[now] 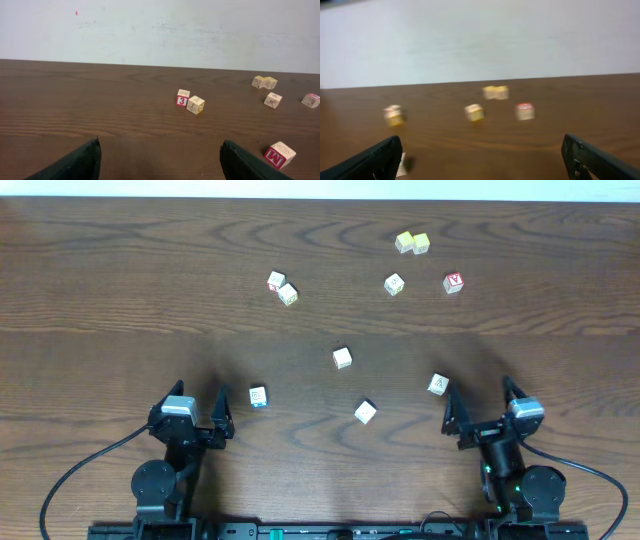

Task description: Lift 4 blocks

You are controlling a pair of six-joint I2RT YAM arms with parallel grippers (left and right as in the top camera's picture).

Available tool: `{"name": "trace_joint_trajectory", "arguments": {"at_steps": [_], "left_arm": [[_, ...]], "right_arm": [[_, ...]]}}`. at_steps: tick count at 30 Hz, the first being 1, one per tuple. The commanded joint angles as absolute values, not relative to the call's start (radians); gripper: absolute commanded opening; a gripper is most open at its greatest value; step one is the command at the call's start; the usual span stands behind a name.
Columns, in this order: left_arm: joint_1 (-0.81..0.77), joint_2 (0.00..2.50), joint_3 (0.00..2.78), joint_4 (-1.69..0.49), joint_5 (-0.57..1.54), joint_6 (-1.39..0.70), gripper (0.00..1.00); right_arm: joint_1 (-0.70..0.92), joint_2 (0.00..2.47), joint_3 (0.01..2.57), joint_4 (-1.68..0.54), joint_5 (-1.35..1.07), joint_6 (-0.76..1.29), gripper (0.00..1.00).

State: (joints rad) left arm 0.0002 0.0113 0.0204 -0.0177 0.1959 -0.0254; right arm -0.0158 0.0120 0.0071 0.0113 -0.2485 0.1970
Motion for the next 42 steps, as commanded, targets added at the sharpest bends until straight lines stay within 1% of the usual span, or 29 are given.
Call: {"name": "trace_joint_trajectory", "arguments": {"at_steps": [1, 3, 10, 14, 19, 22, 24, 27, 28, 31, 33, 36, 37, 38, 39, 40, 42], "left_arm": [[0.005, 0.011, 0.004, -0.052, 0.199, -0.02, 0.76], [0.005, 0.01, 0.004, -0.048, 0.199, -0.02, 0.76], [0.005, 0.01, 0.004, -0.01, 0.195, -0.02, 0.76], [0.006, 0.01, 0.004, 0.009, 0.199, -0.019, 0.76], [0.006, 0.01, 0.02, 0.077, 0.245, -0.024, 0.76], [0.006, 0.025, 0.095, 0.007, 0.256, -0.092, 0.76], [0.006, 0.062, 0.18, -0.076, 0.286, -0.094, 0.76], [0.006, 0.16, 0.333, -0.214, 0.334, -0.073, 0.76], [0.006, 0.224, 0.414, -0.287, 0.36, -0.043, 0.76], [0.005, 0.36, 0.559, -0.416, 0.406, 0.02, 0.76], [0.005, 0.472, 0.65, -0.447, 0.484, 0.029, 0.76], [0.006, 0.548, 0.683, -0.44, 0.57, 0.028, 0.76], [0.005, 0.567, 0.685, -0.44, 0.597, 0.028, 0.76], [0.005, 0.601, 0.684, -0.448, 0.64, 0.026, 0.76], [0.006, 0.615, 0.684, -0.448, 0.64, 0.026, 0.82], [0.006, 0.64, 0.686, -0.448, 0.64, 0.012, 0.89], [0.004, 0.667, 0.692, -0.456, 0.643, 0.01, 0.9]], "right_arm": [[-0.019, 0.007, 0.006, 0.044, -0.346, 0.279, 0.99], [-0.019, 0.007, 0.006, 0.11, -0.361, 0.311, 0.99], [-0.019, 0.007, 0.007, 0.406, -0.375, 0.314, 0.99], [-0.019, 0.007, 0.039, 0.426, -0.376, 0.314, 0.99], [-0.019, 0.011, 0.144, 0.297, -0.42, 0.3, 0.99], [-0.019, 0.043, 0.233, 0.181, -0.42, 0.246, 0.99], [-0.019, 0.09, 0.313, 0.092, -0.421, 0.245, 0.99], [-0.019, 0.202, 0.449, -0.063, -0.422, 0.245, 0.99], [-0.019, 0.273, 0.517, -0.147, -0.437, 0.245, 0.99], [-0.019, 0.427, 0.653, -0.317, -0.485, 0.245, 0.99], [-0.019, 0.588, 0.782, -0.479, -0.534, 0.22, 0.99], [-0.019, 0.731, 0.882, -0.574, -0.659, 0.17, 0.99], [-0.019, 0.784, 0.91, -0.591, -0.73, 0.171, 0.99], [-0.019, 0.858, 0.937, -0.565, -0.859, 0.173, 0.99], [-0.018, 0.891, 0.939, -0.525, -0.917, 0.191, 0.99], [-0.018, 0.962, 0.939, -0.435, -0.967, 0.212, 0.99], [-0.017, 1.029, 0.944, -0.357, -0.96, 0.276, 0.99]]}}
